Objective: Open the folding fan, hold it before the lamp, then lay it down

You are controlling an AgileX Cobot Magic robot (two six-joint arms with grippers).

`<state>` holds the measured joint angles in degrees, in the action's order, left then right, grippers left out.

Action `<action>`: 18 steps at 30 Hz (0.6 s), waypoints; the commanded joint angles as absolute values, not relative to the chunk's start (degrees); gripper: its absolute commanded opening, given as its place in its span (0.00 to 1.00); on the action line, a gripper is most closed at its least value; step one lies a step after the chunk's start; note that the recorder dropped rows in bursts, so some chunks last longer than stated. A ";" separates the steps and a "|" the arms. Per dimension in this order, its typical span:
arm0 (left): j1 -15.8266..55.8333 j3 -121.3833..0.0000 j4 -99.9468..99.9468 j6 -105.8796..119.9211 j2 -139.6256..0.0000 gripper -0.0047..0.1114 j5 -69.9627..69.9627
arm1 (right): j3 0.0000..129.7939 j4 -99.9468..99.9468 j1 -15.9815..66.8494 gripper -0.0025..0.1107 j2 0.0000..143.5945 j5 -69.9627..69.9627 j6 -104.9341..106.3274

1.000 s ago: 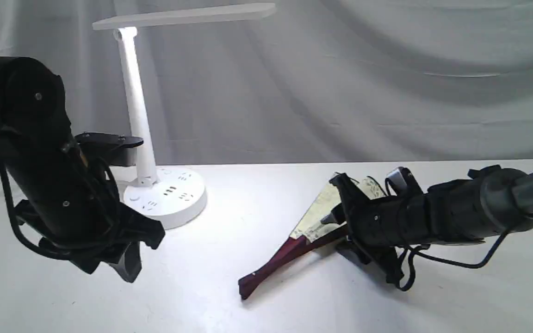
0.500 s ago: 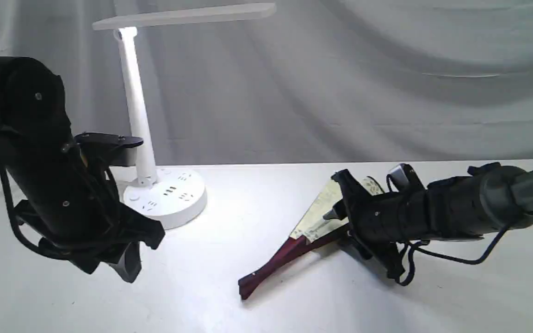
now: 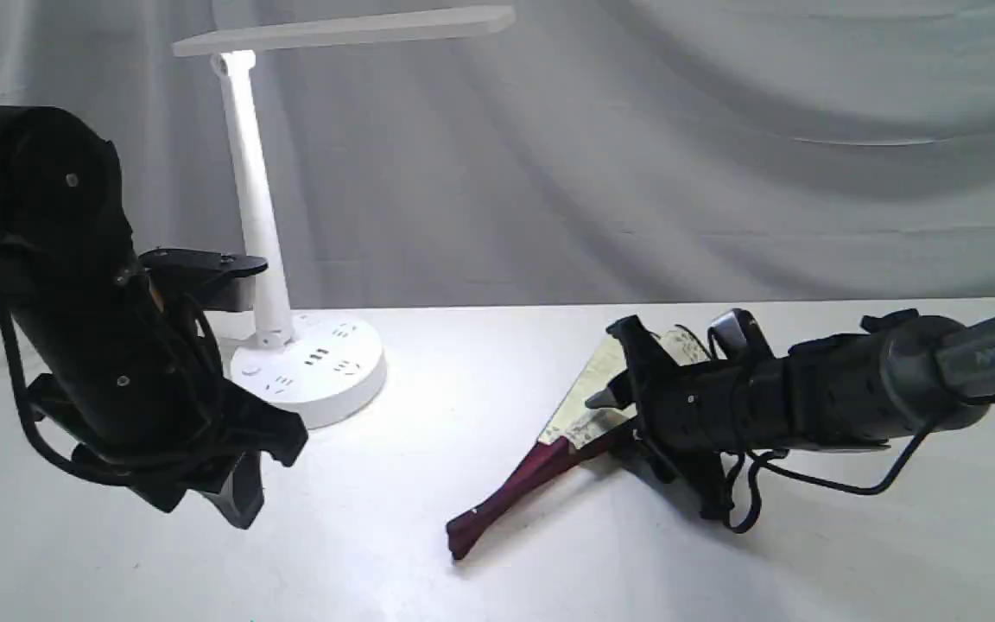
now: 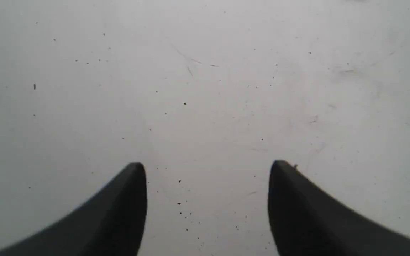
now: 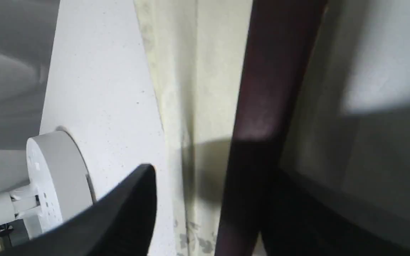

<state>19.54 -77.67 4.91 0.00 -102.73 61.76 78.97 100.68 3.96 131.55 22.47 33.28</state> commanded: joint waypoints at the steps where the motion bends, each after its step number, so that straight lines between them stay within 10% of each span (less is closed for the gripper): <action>1: 19.41 -77.48 5.41 0.00 -102.13 0.47 61.72 | 78.76 99.95 4.11 0.41 132.37 22.52 34.60; 18: 19.41 -77.48 5.41 0.00 -102.13 0.47 61.72 | 78.76 99.95 4.00 0.02 132.37 25.43 37.42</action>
<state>19.54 -77.67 4.91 0.00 -102.73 61.76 78.97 101.06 3.96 131.80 24.57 35.50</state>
